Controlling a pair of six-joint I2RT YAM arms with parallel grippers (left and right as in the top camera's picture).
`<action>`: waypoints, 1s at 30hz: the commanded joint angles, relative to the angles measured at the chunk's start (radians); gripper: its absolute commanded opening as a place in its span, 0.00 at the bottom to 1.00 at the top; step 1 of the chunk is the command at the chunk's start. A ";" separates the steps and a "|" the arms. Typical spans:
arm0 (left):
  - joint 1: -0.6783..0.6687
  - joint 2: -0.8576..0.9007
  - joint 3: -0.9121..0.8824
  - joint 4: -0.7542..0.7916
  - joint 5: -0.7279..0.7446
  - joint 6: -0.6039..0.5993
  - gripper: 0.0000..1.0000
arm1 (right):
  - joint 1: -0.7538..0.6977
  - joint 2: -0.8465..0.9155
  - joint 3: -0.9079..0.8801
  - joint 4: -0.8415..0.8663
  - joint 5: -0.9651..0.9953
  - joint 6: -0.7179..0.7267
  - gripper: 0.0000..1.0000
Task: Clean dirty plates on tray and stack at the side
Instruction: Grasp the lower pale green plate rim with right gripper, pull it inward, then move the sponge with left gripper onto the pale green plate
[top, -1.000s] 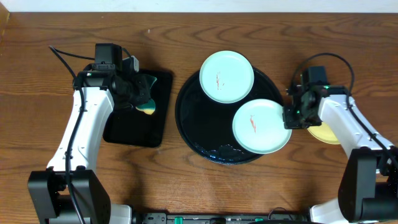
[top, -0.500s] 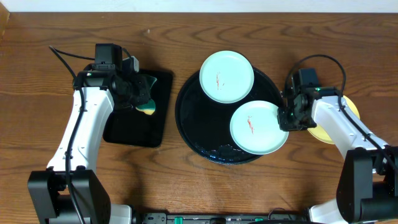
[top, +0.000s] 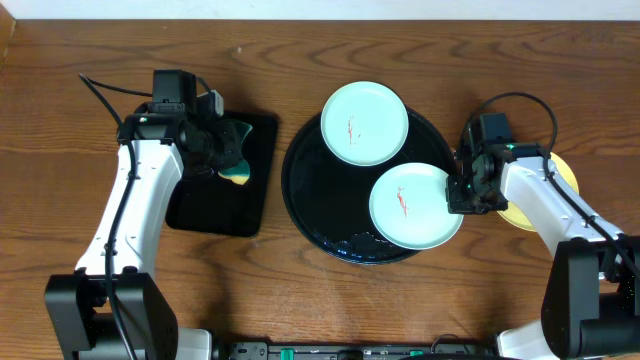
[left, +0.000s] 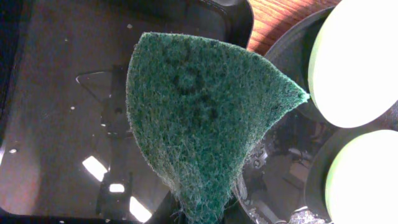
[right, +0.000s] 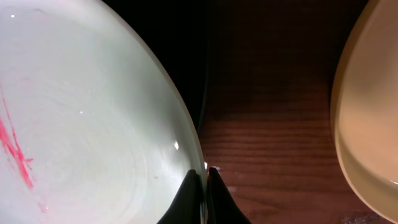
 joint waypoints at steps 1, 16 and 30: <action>0.003 -0.009 0.023 -0.002 -0.007 0.018 0.07 | 0.020 -0.008 -0.015 -0.013 -0.001 0.016 0.01; 0.003 -0.012 0.023 -0.033 -0.006 0.017 0.07 | 0.329 -0.006 0.084 -0.015 -0.051 0.298 0.01; -0.069 -0.037 0.023 -0.077 -0.164 -0.061 0.07 | 0.403 0.147 0.084 -0.024 -0.060 0.547 0.01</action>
